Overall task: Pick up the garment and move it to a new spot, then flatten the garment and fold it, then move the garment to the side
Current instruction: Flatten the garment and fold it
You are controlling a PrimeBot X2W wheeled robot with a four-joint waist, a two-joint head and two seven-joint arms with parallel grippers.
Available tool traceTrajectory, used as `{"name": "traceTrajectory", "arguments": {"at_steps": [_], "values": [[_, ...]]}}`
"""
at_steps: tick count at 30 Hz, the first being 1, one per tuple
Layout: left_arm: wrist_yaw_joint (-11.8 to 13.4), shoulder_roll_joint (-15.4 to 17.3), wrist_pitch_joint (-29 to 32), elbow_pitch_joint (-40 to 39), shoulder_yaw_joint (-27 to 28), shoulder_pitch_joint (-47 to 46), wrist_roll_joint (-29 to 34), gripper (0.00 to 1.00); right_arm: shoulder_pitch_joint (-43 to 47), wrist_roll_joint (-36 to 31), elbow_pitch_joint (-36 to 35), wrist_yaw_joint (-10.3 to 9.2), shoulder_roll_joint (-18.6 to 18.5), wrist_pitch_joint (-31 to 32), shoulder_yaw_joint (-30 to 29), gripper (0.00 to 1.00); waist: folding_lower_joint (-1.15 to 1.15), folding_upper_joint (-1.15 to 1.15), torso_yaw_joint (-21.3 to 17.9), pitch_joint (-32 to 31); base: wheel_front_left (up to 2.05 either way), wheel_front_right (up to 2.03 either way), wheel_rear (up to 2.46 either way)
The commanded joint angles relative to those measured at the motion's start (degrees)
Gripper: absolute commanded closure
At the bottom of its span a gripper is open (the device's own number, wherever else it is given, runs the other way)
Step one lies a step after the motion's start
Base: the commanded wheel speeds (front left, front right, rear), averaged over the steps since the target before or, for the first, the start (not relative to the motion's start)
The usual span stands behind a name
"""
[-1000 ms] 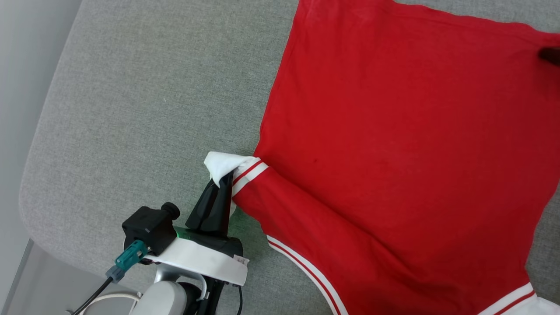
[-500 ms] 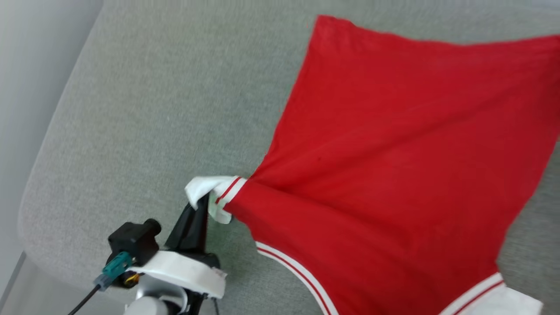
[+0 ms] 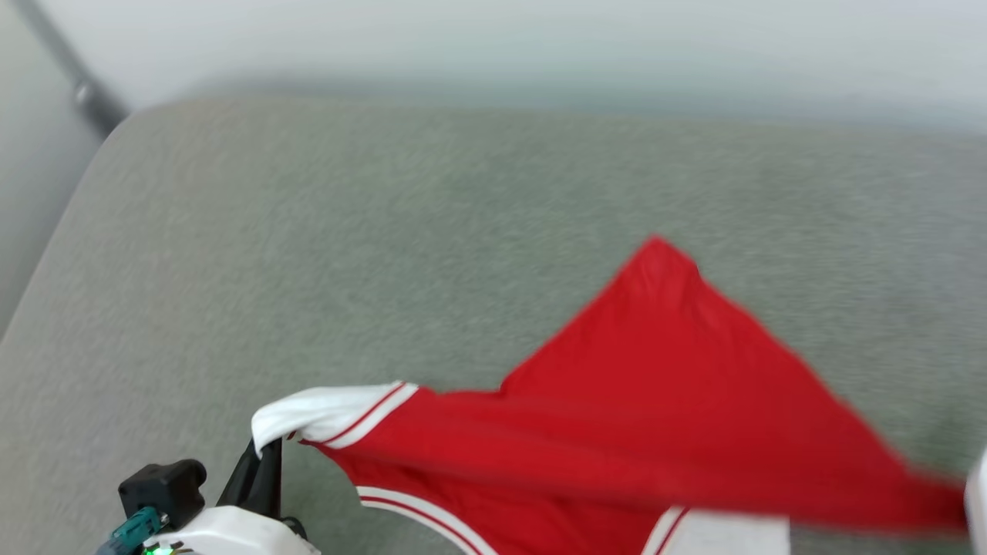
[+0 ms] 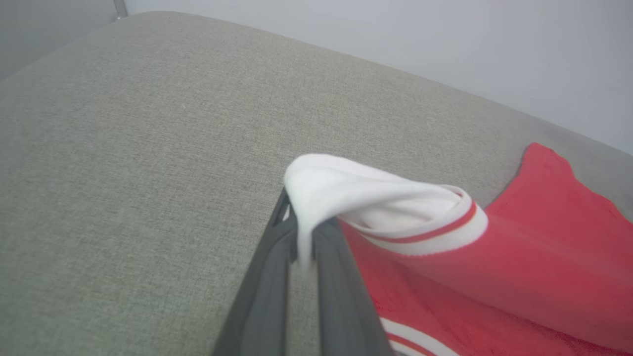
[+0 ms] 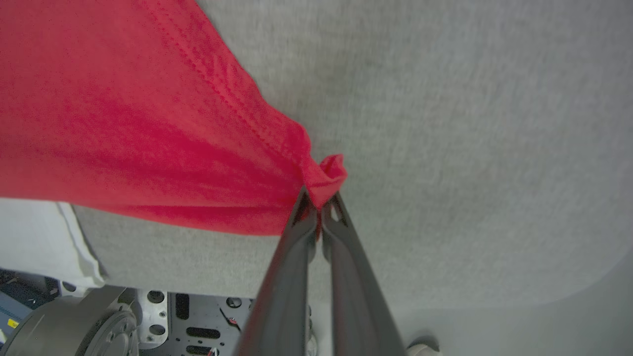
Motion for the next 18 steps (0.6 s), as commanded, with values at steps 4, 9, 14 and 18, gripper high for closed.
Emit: {"name": "traceTrajectory", "arguments": {"at_steps": [4,9,14,18], "values": [[1.2,1.3,1.7,-0.7,0.8,2.6,-0.8,1.00,15.0,0.1,-2.1,-0.08,8.1,-0.8,-4.1,1.00,0.00,0.00,-6.3,-5.9,0.00,0.00,0.00],[2.2,1.9,3.1,-1.6,1.0,4.1,-1.3,1.00,22.3,0.5,-2.9,-0.07,16.5,-5.3,-7.0,0.00,0.00,0.00,-8.3,-6.5,0.00,0.00,0.00],[2.7,2.7,4.5,-2.7,0.8,4.4,-1.0,1.00,19.9,-0.6,-4.7,-0.05,19.6,-20.2,-8.2,0.00,0.00,0.00,-9.2,-6.3,0.00,0.00,0.00],[3.1,2.7,4.2,-3.9,0.8,3.4,-0.7,1.00,15.5,-1.3,-3.6,-0.06,20.4,-34.5,-8.1,0.00,0.00,0.00,-9.1,-5.2,0.00,0.00,0.00]]}}
